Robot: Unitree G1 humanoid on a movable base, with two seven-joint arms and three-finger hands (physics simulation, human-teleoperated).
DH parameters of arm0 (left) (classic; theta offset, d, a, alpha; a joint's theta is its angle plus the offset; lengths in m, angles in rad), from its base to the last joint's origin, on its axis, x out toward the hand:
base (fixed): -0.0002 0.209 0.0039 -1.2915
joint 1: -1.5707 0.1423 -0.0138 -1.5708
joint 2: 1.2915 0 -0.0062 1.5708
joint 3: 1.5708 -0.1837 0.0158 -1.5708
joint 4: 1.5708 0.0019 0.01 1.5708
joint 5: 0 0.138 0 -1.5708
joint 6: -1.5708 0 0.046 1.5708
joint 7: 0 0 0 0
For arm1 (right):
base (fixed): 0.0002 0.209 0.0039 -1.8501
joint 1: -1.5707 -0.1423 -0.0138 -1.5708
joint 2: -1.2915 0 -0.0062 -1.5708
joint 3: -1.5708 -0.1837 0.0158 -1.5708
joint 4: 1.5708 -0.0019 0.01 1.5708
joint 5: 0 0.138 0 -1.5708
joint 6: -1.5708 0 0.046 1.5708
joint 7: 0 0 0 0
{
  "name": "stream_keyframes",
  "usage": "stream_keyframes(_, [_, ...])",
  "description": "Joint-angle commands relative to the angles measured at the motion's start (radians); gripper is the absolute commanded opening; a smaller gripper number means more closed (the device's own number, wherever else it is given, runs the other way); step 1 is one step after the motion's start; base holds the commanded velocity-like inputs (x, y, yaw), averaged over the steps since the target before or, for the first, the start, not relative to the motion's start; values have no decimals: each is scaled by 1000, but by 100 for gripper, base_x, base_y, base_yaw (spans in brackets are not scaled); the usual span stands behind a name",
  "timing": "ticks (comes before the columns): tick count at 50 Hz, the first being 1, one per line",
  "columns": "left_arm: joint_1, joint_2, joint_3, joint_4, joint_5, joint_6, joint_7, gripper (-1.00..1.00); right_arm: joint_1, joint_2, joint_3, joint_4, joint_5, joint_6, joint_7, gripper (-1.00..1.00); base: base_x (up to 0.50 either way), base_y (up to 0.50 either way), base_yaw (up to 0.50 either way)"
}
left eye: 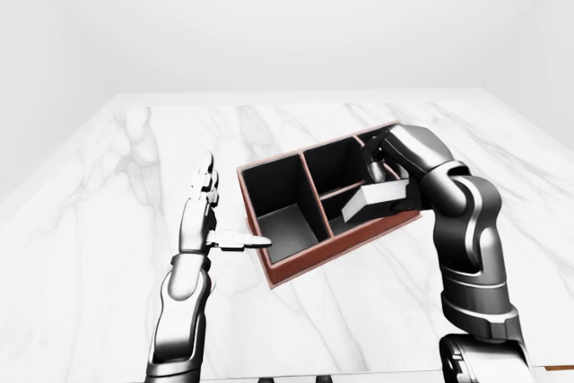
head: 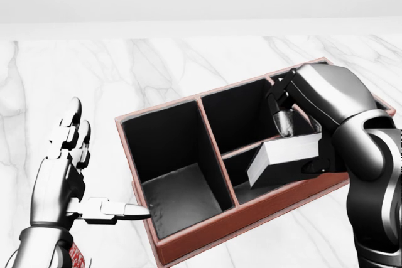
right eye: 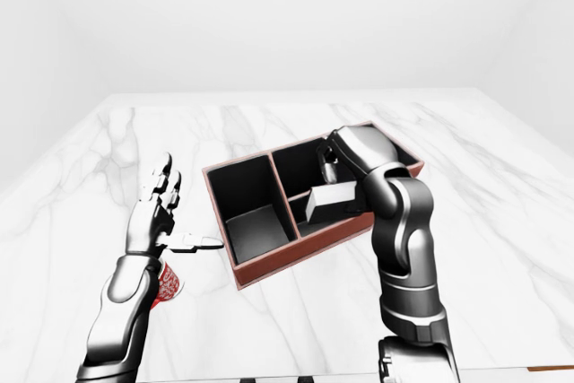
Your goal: Pick up the book and place it in the back compartment of the caddy.
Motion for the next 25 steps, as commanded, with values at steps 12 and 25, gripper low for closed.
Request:
stream_keyframes(12, [-4, 0, -1, 27, 5, 0, 3, 100, -28, 9, 7, 14, -18, 0, 0, -100, 0, 0, 0])
stream_keyframes(25, [-2, 1, 0, 19, 4, 0, 2, 100, -38, 22, 18, 11, -27, 0, 0, -100, 0, 0, 0])
